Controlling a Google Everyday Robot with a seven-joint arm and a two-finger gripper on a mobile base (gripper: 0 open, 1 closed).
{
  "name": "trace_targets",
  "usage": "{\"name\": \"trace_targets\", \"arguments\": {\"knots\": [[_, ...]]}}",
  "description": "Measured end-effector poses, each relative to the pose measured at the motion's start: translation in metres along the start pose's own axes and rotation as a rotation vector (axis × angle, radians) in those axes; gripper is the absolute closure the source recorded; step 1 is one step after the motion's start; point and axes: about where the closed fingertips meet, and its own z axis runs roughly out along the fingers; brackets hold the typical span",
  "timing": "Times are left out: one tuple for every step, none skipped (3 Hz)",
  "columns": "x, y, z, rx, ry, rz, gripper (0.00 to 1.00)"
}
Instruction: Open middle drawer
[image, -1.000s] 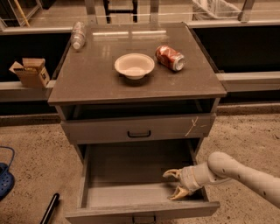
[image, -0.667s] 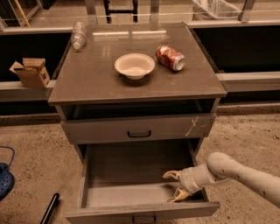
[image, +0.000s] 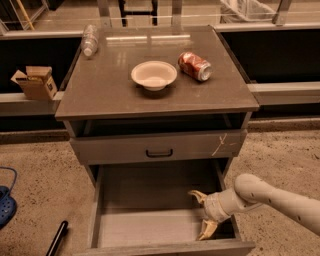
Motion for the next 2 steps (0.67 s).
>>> {"name": "trace_targets", "arguments": {"knots": [[-0.005, -0.001, -0.004, -0.011, -0.018, 0.001, 0.0], [-0.026, -0.002, -0.019, -0.019, -0.08, -0.039, 0.0]]}}
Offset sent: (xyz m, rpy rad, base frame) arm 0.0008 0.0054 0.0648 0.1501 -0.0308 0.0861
